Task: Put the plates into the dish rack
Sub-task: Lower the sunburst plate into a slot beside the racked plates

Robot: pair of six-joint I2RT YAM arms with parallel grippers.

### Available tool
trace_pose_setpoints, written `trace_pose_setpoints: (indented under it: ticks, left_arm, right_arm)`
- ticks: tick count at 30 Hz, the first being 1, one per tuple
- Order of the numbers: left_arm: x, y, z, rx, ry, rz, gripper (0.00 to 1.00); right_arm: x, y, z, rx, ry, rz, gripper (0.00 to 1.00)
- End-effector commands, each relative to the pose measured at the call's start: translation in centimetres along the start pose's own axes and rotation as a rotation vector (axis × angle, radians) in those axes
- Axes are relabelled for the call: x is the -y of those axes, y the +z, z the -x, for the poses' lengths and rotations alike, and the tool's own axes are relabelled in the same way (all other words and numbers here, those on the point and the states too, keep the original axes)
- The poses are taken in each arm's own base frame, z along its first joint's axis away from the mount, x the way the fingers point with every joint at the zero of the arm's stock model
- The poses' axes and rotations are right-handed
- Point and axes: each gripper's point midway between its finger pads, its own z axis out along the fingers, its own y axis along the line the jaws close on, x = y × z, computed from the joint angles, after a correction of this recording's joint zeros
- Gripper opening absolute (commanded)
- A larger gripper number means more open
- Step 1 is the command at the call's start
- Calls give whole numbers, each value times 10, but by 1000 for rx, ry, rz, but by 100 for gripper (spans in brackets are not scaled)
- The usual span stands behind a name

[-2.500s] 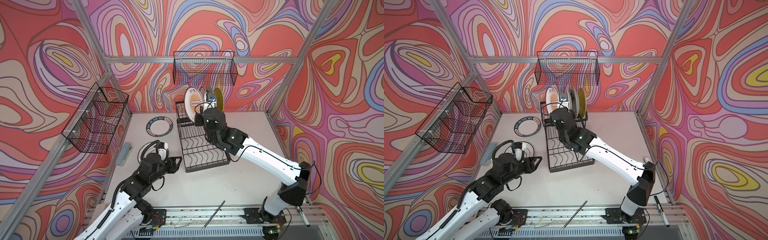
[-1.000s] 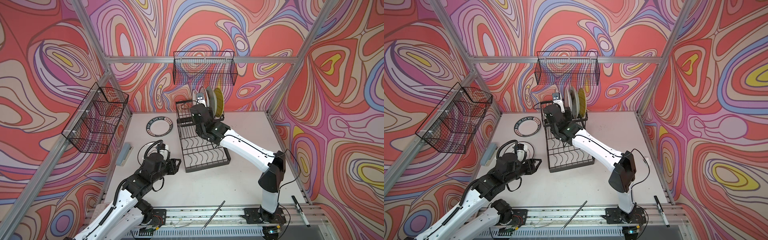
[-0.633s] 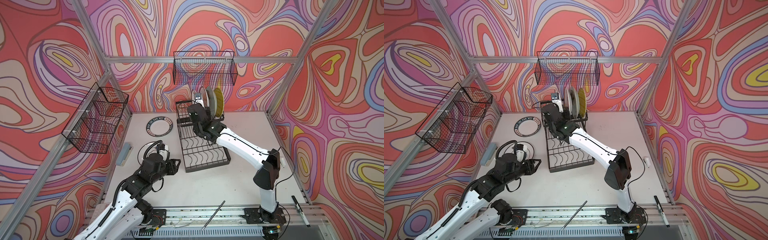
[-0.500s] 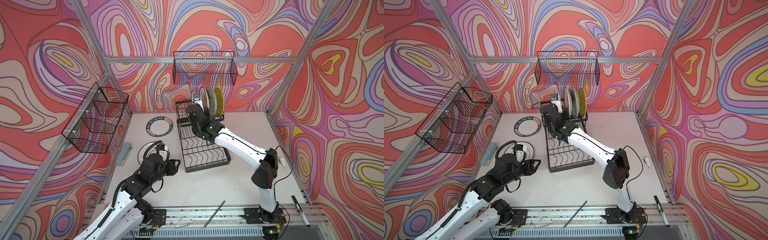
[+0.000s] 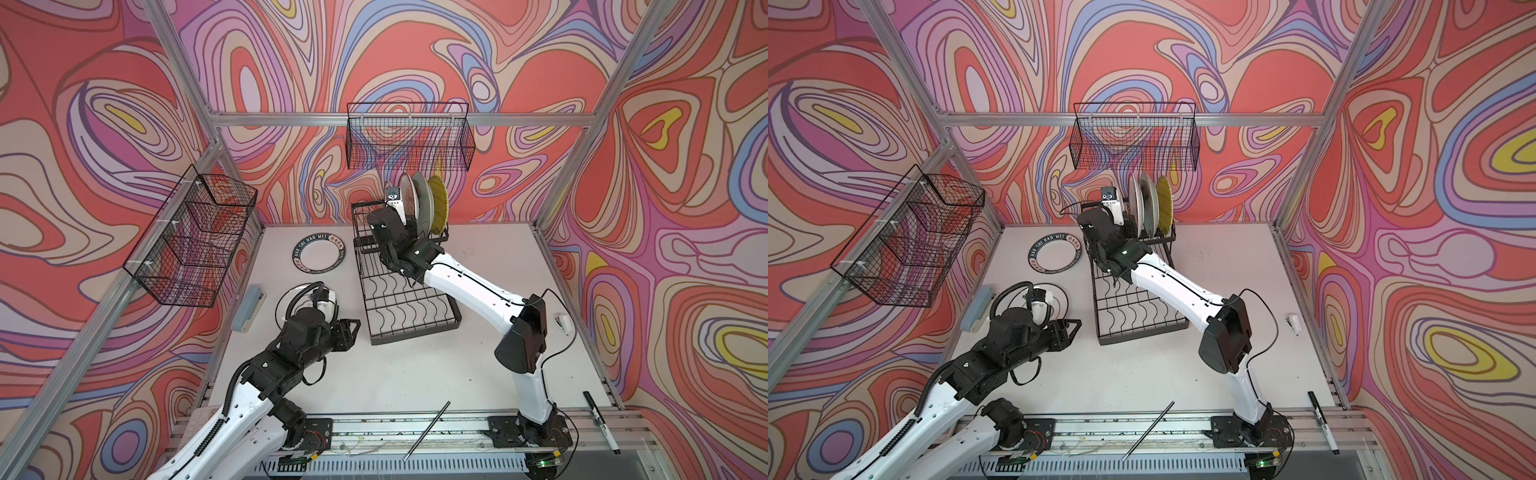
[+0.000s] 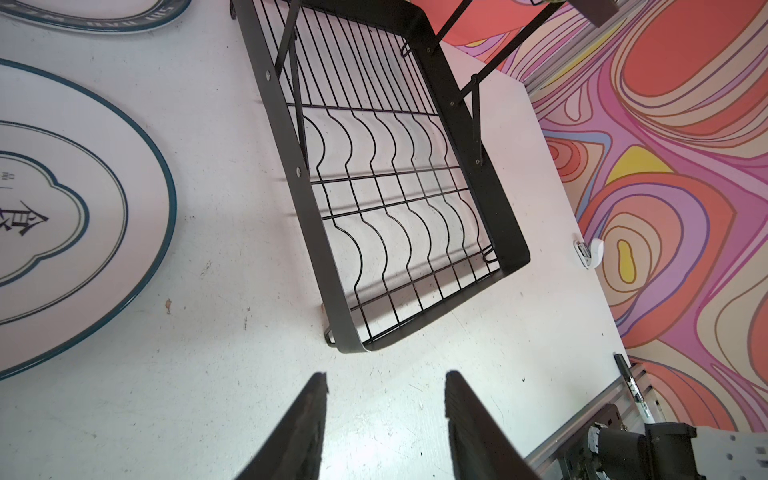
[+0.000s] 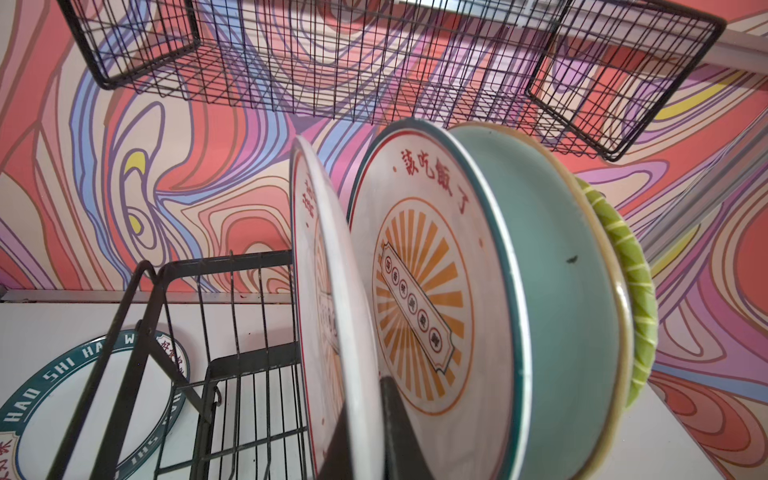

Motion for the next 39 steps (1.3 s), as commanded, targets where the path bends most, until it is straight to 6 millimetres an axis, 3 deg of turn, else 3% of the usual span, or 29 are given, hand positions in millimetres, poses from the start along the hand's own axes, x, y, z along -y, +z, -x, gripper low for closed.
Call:
trace_pose_setpoints:
  ticks: [1, 27, 39]
  left_arm:
    - [1, -7, 4, 16, 19, 8, 49]
    - [-10, -6, 5, 48, -13, 48, 49]
    - [-14, -5, 10, 68, -25, 79, 51]
  right_arm:
    - [7, 7, 4, 12, 26, -52, 0]
    - [-5, 33, -17, -39, 8, -13, 0]
    - [-8, 30, -19, -57, -16, 28, 18]
